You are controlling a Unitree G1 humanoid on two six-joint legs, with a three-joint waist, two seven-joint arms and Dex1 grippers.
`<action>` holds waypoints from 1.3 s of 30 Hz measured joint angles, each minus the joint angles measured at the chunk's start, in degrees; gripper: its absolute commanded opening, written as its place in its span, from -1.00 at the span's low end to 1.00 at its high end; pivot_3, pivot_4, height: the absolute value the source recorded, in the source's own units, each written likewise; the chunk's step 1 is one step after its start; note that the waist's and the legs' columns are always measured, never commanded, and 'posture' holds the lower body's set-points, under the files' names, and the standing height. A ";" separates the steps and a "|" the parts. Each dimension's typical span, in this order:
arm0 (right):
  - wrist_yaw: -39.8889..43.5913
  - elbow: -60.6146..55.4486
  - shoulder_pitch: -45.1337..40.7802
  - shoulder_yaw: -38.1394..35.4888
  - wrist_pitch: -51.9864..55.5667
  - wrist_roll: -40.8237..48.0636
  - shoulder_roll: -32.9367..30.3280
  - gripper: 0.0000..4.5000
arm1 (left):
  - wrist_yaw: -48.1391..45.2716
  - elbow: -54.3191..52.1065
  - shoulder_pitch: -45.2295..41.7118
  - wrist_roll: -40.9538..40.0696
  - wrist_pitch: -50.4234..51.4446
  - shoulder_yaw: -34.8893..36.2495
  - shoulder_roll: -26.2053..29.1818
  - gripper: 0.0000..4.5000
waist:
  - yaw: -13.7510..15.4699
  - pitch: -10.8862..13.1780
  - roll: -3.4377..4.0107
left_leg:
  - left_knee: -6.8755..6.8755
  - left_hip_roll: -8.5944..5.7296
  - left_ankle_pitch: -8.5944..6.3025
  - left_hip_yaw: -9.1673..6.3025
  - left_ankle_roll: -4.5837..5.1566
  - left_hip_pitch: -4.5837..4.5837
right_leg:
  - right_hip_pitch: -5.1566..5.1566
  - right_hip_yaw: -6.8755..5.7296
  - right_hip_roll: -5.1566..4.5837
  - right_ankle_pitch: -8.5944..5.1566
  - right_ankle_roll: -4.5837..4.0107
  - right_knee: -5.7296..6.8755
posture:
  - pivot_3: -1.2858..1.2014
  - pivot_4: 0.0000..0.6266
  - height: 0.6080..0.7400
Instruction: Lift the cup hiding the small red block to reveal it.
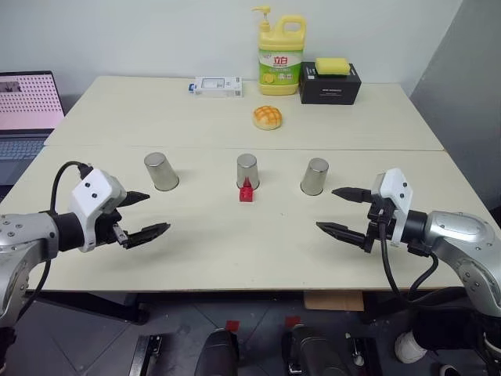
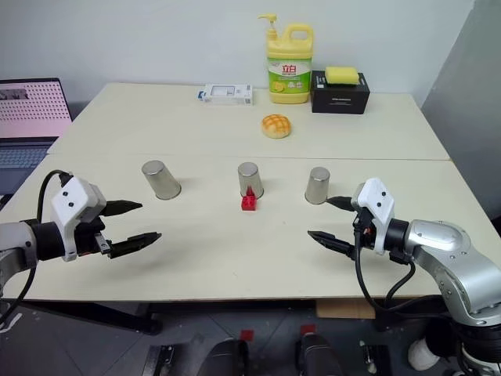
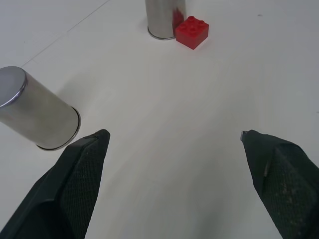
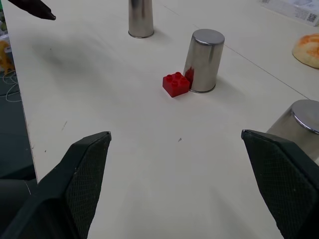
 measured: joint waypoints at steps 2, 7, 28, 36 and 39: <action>0.00 0.00 0.00 0.00 0.00 0.00 0.00 0.98 | -0.09 0.00 -0.01 -0.14 0.00 0.00 -0.03 1.00 | 0.00 0.00 0.00 | 0.00 0.00 0.00 0.00 0.00 0.00 | 0.00 0.00 0.00 0.00 0.00 0.00 | 0.03 -0.52 1.00; 0.02 0.00 -0.05 0.00 0.02 0.00 -0.02 0.98 | 0.31 0.00 -0.97 -0.43 0.22 0.00 -0.11 1.00 | 0.00 0.00 0.00 | 0.00 -0.01 0.00 0.00 0.00 0.00 | 0.00 0.00 0.00 0.00 0.00 0.00 | 0.03 -0.52 1.00; 1.43 0.76 0.64 -2.88 0.05 1.25 -3.50 0.98 | 0.51 0.00 -1.27 -0.38 0.37 -0.20 -0.10 1.00 | 0.02 0.00 -0.01 | 0.01 -0.01 0.00 0.01 0.00 0.00 | 0.01 0.01 0.00 0.00 0.00 0.00 | 0.03 -0.52 1.00; 2.93 2.18 1.09 -4.36 -0.67 1.45 -3.96 0.98 | 0.39 0.01 -2.18 -0.35 0.37 -0.61 -0.08 1.00 | 0.01 0.00 0.00 | 0.01 -0.02 0.00 0.00 0.00 0.00 | 0.01 -0.01 0.03 0.00 0.00 0.01 | 0.03 -0.52 1.00; 3.62 2.15 1.14 -4.72 -0.62 2.71 -3.96 0.98 | 0.37 0.10 -2.28 -0.34 0.36 -1.16 -0.08 1.00 | 0.01 0.00 -0.01 | 0.01 -0.02 0.00 0.01 0.00 0.00 | 0.01 0.01 0.03 0.00 0.00 0.01 | 0.03 -0.52 1.00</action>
